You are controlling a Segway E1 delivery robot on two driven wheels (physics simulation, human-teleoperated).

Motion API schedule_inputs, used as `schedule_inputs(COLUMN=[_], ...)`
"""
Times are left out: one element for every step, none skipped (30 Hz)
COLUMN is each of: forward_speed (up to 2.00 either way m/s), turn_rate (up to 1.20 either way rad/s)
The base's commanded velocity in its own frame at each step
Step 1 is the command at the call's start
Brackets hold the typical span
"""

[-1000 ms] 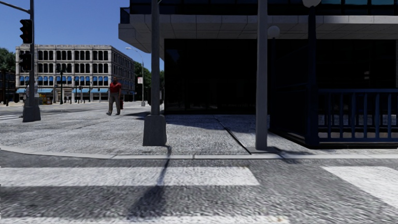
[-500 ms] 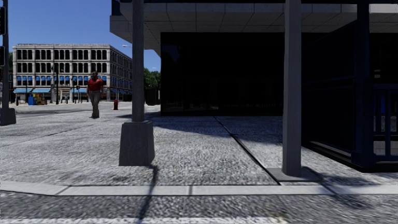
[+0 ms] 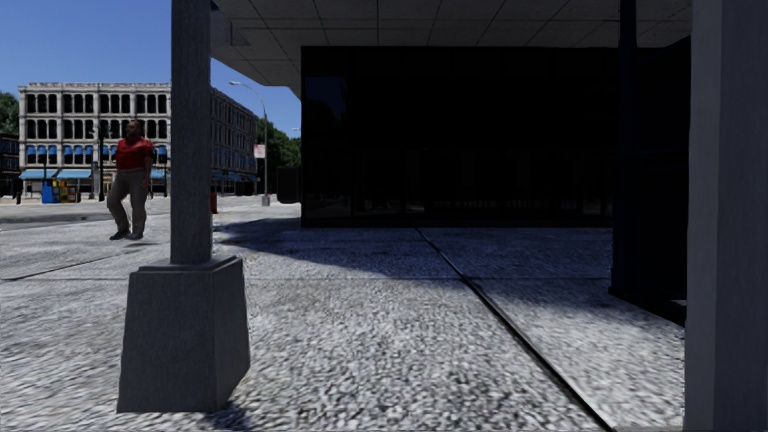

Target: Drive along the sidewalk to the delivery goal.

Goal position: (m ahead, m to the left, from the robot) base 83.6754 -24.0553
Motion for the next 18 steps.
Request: schedule_inputs(forward_speed=[1.09, 0.99, 0.98, 1.0, 1.0, 1.09, 1.16, 1.16, 1.18, 1.19, 1.19, 1.19, 1.19, 1.19, 1.23, 1.23, 1.25, 1.28], turn_rate=[0.0, 0.0, 0.0, 0.0, 0.0, 0.0, 0.0, 0.0, 0.0, 0.0, 0.0, 0.0, 0.0, 0.0, 0.0, 0.0, 0.0, 0.0])
